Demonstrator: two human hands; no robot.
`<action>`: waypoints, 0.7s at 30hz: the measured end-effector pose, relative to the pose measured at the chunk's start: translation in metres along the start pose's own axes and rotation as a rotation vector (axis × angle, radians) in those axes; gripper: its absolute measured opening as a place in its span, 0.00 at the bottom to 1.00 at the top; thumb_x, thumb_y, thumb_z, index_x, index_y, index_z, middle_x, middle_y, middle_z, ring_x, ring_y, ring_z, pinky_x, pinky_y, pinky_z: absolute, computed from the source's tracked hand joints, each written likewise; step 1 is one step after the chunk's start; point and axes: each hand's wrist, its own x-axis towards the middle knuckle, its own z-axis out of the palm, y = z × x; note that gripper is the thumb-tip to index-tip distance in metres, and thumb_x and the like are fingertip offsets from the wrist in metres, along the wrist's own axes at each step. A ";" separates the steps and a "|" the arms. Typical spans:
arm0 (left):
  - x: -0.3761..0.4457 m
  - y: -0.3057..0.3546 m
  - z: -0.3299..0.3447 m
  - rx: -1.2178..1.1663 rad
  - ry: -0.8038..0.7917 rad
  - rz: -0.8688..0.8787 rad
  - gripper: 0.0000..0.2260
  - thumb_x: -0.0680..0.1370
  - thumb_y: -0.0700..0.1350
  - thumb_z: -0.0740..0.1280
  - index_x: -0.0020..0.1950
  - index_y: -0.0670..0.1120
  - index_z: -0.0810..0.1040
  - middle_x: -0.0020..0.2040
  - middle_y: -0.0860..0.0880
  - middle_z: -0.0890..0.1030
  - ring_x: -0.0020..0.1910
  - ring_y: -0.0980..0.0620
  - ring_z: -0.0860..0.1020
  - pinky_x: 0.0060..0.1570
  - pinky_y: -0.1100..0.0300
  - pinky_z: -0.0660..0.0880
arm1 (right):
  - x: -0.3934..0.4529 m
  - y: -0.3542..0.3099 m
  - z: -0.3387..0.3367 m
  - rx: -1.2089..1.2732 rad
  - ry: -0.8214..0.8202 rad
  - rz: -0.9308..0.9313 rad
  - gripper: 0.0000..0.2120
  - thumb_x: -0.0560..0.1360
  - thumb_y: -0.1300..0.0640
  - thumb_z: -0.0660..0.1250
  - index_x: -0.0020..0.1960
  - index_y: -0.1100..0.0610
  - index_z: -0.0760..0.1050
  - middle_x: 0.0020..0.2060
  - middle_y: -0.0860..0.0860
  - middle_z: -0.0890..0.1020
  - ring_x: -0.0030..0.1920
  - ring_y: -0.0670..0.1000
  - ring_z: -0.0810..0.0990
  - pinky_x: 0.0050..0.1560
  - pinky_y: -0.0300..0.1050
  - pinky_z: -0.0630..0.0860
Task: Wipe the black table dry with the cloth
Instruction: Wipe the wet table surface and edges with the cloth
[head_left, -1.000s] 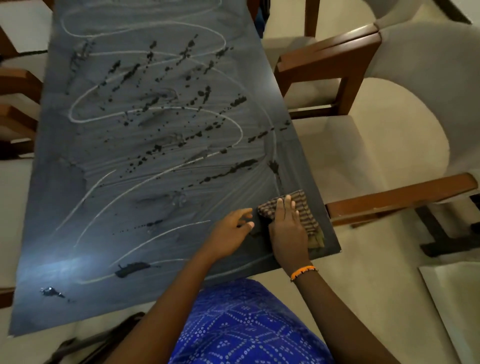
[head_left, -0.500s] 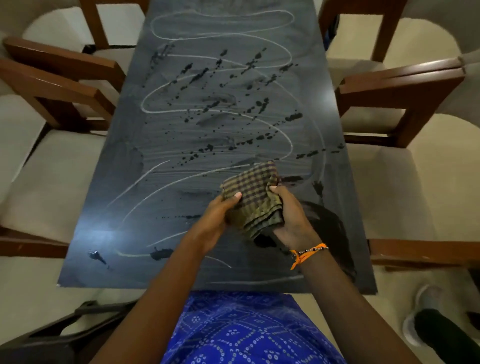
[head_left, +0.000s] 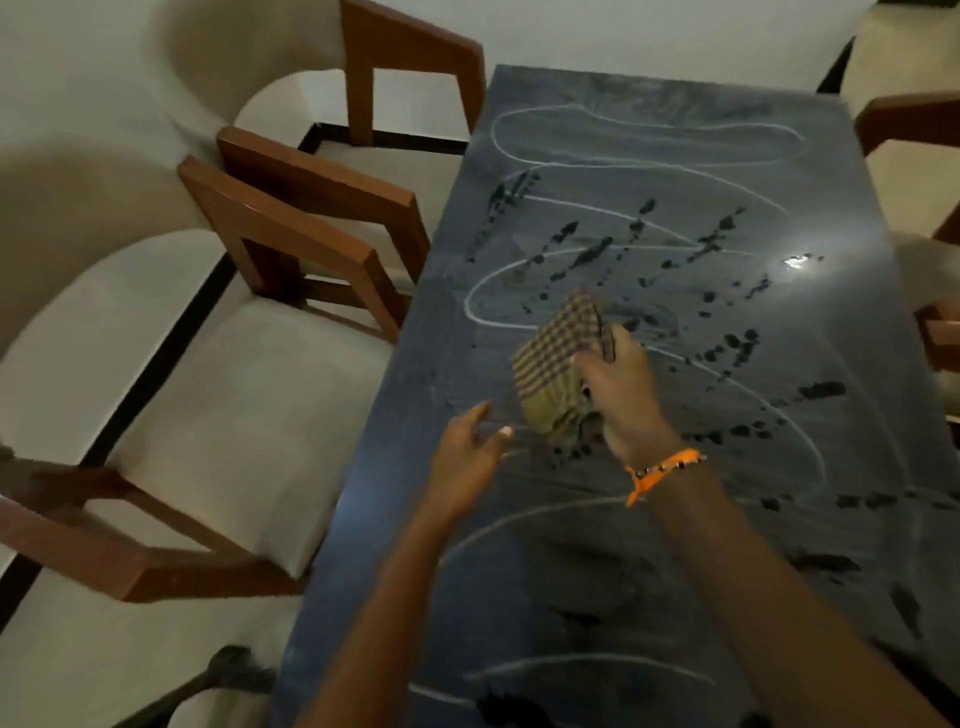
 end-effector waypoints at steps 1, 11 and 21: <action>0.013 0.000 -0.011 0.071 0.028 0.023 0.21 0.78 0.42 0.63 0.70 0.42 0.66 0.69 0.43 0.70 0.64 0.47 0.71 0.66 0.51 0.68 | 0.018 -0.011 0.015 -0.141 0.033 -0.113 0.07 0.74 0.68 0.60 0.48 0.58 0.73 0.35 0.48 0.76 0.35 0.45 0.74 0.33 0.37 0.71; 0.137 -0.016 -0.080 0.530 0.030 0.125 0.26 0.77 0.43 0.64 0.73 0.42 0.61 0.74 0.43 0.62 0.72 0.46 0.61 0.70 0.55 0.59 | 0.143 0.051 0.161 -1.264 -0.280 -0.364 0.33 0.79 0.42 0.53 0.77 0.53 0.45 0.78 0.51 0.44 0.77 0.57 0.42 0.73 0.64 0.41; 0.206 0.014 -0.062 0.516 0.044 0.163 0.28 0.78 0.39 0.58 0.76 0.41 0.49 0.77 0.43 0.51 0.76 0.47 0.50 0.73 0.54 0.52 | 0.246 0.052 0.040 -1.353 0.134 -0.294 0.23 0.81 0.46 0.47 0.76 0.45 0.52 0.77 0.50 0.51 0.77 0.58 0.50 0.74 0.58 0.51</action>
